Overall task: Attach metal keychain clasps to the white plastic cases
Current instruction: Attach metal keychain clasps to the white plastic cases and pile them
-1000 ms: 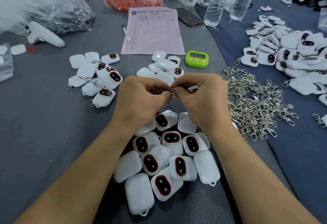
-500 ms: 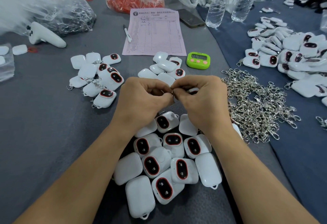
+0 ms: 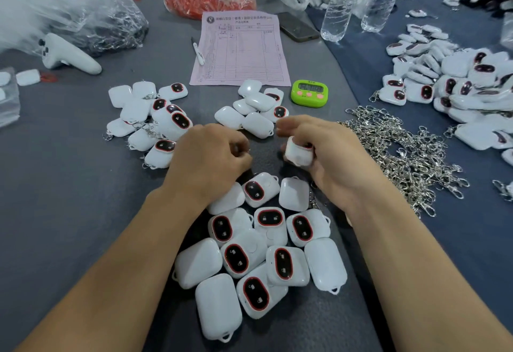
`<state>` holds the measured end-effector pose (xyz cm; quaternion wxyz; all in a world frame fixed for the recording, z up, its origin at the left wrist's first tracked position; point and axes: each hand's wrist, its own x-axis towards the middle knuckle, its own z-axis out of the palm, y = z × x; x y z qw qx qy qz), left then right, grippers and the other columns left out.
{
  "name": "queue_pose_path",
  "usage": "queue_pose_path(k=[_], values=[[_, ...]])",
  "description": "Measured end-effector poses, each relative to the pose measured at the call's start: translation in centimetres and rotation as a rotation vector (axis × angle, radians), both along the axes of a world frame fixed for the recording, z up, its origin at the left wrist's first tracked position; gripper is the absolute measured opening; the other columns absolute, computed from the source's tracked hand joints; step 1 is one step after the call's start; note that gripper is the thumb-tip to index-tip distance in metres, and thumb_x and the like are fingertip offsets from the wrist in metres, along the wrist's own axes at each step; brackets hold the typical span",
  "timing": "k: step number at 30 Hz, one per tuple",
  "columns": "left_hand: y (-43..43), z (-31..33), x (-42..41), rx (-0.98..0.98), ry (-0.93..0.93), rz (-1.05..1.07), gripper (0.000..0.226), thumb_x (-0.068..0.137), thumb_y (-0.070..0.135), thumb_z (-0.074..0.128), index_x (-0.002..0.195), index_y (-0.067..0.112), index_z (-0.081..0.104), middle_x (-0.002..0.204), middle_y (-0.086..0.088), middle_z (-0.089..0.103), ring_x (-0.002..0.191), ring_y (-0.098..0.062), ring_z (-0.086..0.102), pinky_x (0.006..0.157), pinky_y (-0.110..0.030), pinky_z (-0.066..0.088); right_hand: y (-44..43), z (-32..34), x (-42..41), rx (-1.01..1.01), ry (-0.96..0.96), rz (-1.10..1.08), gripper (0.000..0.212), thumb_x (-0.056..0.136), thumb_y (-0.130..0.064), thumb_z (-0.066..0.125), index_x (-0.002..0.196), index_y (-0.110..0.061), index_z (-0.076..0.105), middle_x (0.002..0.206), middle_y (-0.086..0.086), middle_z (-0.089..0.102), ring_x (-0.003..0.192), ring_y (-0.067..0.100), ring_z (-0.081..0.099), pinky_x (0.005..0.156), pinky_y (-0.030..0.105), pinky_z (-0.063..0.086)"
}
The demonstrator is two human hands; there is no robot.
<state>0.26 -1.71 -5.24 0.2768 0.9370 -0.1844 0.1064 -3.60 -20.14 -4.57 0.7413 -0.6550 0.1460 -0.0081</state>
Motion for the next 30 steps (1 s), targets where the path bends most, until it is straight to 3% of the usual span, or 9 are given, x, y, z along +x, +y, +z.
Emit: queue_pose_path(k=[2,4,6,10,13,17,20,24,30], values=[[0.0,0.0,0.3,-0.026,0.071,-0.056,0.005,0.076,0.028,0.079,0.08,0.028,0.078,0.068,0.011,0.069,0.073,-0.017,0.065,0.074,-0.034,0.054,-0.2,-0.2,0.0,-0.035,-0.028,0.039,0.045,0.062,0.003,0.053,0.096,-0.016,0.077,0.099,0.006,0.073,0.087,0.018,0.065,0.076,0.03,0.05],[0.0,0.1,0.4,-0.045,0.085,-0.103,0.007,0.075,0.027,0.08,0.08,0.031,0.077,0.062,0.016,0.065,0.064,-0.005,0.061,0.069,-0.025,0.051,-0.3,-0.3,0.0,-0.1,-0.096,-0.01,0.05,0.068,0.016,0.054,0.097,-0.017,0.075,0.099,0.006,0.075,0.088,0.017,0.068,0.073,0.026,0.051],[-0.1,0.0,0.4,-0.051,0.088,-0.149,0.008,0.075,0.028,0.081,0.082,0.031,0.078,0.06,0.015,0.063,0.061,-0.004,0.058,0.064,-0.022,0.048,-0.2,-0.4,0.2,-0.113,-0.162,-0.057,0.05,0.076,0.022,0.057,0.101,-0.018,0.073,0.101,0.004,0.077,0.085,0.015,0.071,0.07,0.025,0.055],[-0.1,-0.1,0.4,-0.065,0.083,-0.204,0.018,0.074,0.027,0.079,0.09,0.035,0.076,0.064,0.009,0.065,0.066,-0.013,0.059,0.061,-0.022,0.046,0.3,-1.1,0.2,-0.281,-0.158,-0.087,0.039,0.082,0.006,0.072,0.11,-0.02,0.072,0.104,0.0,0.078,0.09,0.028,0.076,0.081,0.048,0.063],[0.1,-0.1,0.5,-0.092,0.101,-0.222,0.029,0.074,0.023,0.079,0.095,0.042,0.073,0.066,0.012,0.066,0.068,-0.011,0.06,0.066,-0.022,0.047,0.5,-1.2,0.0,-0.567,-0.129,-0.068,0.031,0.079,-0.012,0.081,0.103,-0.03,0.074,0.101,-0.009,0.077,0.077,0.013,0.075,0.074,0.034,0.061],[0.1,-0.2,0.5,-0.09,0.115,-0.215,0.017,0.074,0.024,0.078,0.087,0.035,0.08,0.068,0.017,0.066,0.066,-0.007,0.06,0.062,-0.017,0.046,0.4,-0.8,-0.1,-0.577,-0.095,-0.019,0.025,0.079,-0.009,0.08,0.094,-0.027,0.072,0.08,-0.006,0.076,0.052,0.013,0.068,0.057,0.029,0.054],[0.0,-0.2,0.6,-0.085,0.133,-0.193,0.018,0.075,0.023,0.08,0.088,0.036,0.081,0.066,0.019,0.066,0.065,-0.002,0.06,0.06,-0.009,0.043,0.3,-0.7,0.0,-0.611,-0.092,0.009,0.024,0.079,-0.009,0.079,0.094,-0.027,0.072,0.071,0.0,0.073,0.052,0.014,0.065,0.059,0.032,0.054],[-0.1,-0.3,0.5,-0.073,0.12,-0.179,0.014,0.076,0.029,0.08,0.088,0.036,0.081,0.062,0.014,0.068,0.068,-0.005,0.062,0.058,-0.012,0.045,0.1,-0.5,-0.1,-0.634,-0.094,0.023,0.025,0.078,-0.01,0.079,0.095,-0.028,0.074,0.073,-0.001,0.074,0.056,0.014,0.066,0.061,0.031,0.055],[-0.3,-0.5,0.4,-0.054,0.084,-0.156,0.01,0.074,0.035,0.076,0.083,0.037,0.079,0.057,0.016,0.062,0.063,-0.007,0.06,0.057,-0.004,0.037,0.3,0.0,-0.5,-0.705,-0.135,0.024,0.027,0.078,-0.011,0.077,0.093,-0.033,0.075,0.076,-0.004,0.076,0.065,0.016,0.067,0.071,0.032,0.06]])
